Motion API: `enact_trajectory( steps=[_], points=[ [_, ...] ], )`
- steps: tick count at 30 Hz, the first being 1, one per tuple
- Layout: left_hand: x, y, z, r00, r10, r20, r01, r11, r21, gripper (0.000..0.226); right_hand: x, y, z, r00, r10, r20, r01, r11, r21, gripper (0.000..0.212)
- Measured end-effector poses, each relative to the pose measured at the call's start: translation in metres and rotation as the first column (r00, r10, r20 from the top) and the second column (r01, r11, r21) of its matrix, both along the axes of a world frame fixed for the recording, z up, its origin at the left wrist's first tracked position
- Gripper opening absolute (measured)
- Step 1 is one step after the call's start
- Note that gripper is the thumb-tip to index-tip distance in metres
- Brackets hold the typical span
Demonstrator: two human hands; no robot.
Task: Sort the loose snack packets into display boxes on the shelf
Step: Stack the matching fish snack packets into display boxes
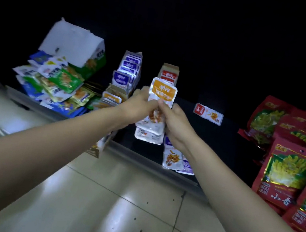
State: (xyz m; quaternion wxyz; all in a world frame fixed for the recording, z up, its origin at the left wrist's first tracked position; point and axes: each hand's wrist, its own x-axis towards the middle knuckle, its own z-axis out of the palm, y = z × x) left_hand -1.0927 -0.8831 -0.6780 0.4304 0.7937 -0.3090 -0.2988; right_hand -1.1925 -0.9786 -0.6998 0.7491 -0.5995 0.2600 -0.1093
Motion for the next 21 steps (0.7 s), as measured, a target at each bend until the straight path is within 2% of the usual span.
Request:
enact_trajectory(
  steps=[1,3,5,6,9,11,18,21],
  points=[
    [0.005,0.016,0.006,0.997,0.041,0.059,-0.042,0.999,0.018,0.050,0.007,0.013,0.003,0.996,0.039,0.077,-0.041,0.999,0.025,0.021],
    [0.018,0.048,0.010,0.989,0.078,0.125,-0.083,0.996,0.040,0.039,0.019,0.039,0.003,0.978,0.120,0.168,-0.128,0.991,0.037,0.028],
    [0.027,0.077,0.007,0.985,0.108,0.136,-0.116,0.992,0.058,0.017,0.031,0.065,-0.003,0.968,0.170,0.183,-0.173,0.985,0.004,0.031],
    [0.031,0.090,0.003,0.981,0.132,0.143,-0.140,0.989,0.049,0.017,0.035,0.077,-0.006,0.968,0.170,0.187,-0.171,0.985,-0.007,0.032],
    [0.037,0.124,-0.016,0.944,0.270,0.190,-0.277,0.961,0.010,0.038,0.049,0.106,-0.019,0.978,0.076,0.194,-0.070,0.997,-0.042,0.038],
    [0.036,0.141,-0.033,0.920,0.338,0.197,-0.345,0.939,-0.001,0.043,0.055,0.117,-0.029,0.985,0.013,0.170,-0.001,0.997,-0.071,0.042],
    [0.024,0.167,-0.094,0.934,0.290,0.210,-0.299,0.954,0.011,0.060,0.052,0.134,-0.061,0.983,-0.017,0.184,0.078,0.942,-0.327,0.039],
    [0.025,0.166,-0.107,0.921,0.298,0.250,-0.310,0.951,0.009,0.067,0.052,0.134,-0.073,0.996,-0.010,0.087,0.053,0.862,-0.503,0.040]
  ],
)
